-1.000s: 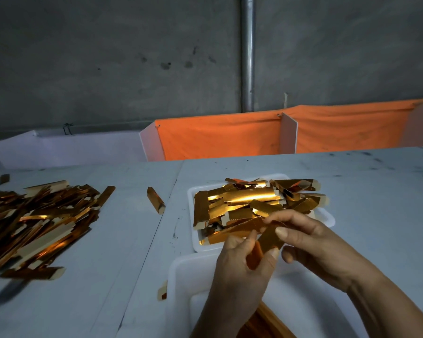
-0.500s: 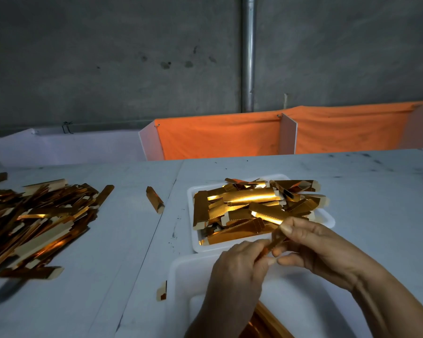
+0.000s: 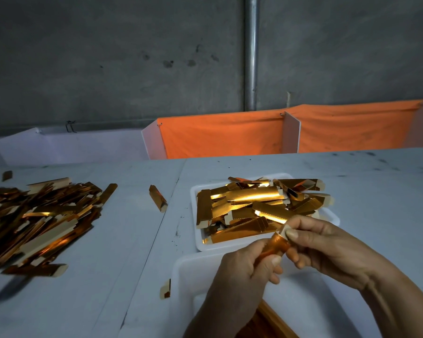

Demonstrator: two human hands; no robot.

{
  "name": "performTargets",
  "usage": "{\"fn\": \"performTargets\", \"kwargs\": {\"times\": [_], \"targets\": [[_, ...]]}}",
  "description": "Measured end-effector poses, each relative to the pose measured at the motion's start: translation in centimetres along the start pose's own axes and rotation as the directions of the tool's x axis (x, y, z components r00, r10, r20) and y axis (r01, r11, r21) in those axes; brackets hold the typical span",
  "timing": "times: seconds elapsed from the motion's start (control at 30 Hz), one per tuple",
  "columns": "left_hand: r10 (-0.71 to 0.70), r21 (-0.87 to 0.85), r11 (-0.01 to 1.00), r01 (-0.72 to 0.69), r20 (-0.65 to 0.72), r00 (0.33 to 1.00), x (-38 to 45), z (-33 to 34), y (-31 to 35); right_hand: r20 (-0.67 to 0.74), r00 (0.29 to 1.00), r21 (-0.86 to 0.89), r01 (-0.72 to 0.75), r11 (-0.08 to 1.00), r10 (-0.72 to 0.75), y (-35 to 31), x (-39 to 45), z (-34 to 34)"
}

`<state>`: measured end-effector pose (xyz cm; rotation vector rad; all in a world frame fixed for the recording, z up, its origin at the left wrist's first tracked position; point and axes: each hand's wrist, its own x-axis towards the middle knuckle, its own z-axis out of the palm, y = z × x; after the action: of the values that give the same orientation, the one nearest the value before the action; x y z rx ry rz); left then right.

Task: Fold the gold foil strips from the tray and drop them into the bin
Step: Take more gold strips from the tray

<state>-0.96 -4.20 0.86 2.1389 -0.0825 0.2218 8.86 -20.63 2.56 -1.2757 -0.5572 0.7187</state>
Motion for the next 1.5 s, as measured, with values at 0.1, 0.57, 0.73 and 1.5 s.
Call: {"fn": "performTargets", "kwargs": {"times": [0.1,0.57,0.73,1.5], "targets": [[0.111,0.248,0.966,-0.076,-0.129,0.985,0.0,0.4,-0.1,-0.031,0.999,0.003,-0.02,1.0,0.02,0.2,0.1,-0.1],[0.392,0.553,0.796,-0.246,-0.16,0.906,0.3,0.8,0.0,-0.038,0.99,0.169,-0.128,0.977,0.136,-0.8,-0.8,0.3],[0.332,0.413,0.876,-0.247,-0.147,0.932,-0.1,1.0,-0.1,-0.064,0.995,0.018,-0.069,0.997,0.07,-0.6,-0.4,0.4],[0.332,0.564,0.797,-0.214,-0.115,0.936,0.2,0.8,-0.2,-0.22,0.974,-0.286,-0.122,0.951,0.059,0.3,-0.1,0.2]]}}
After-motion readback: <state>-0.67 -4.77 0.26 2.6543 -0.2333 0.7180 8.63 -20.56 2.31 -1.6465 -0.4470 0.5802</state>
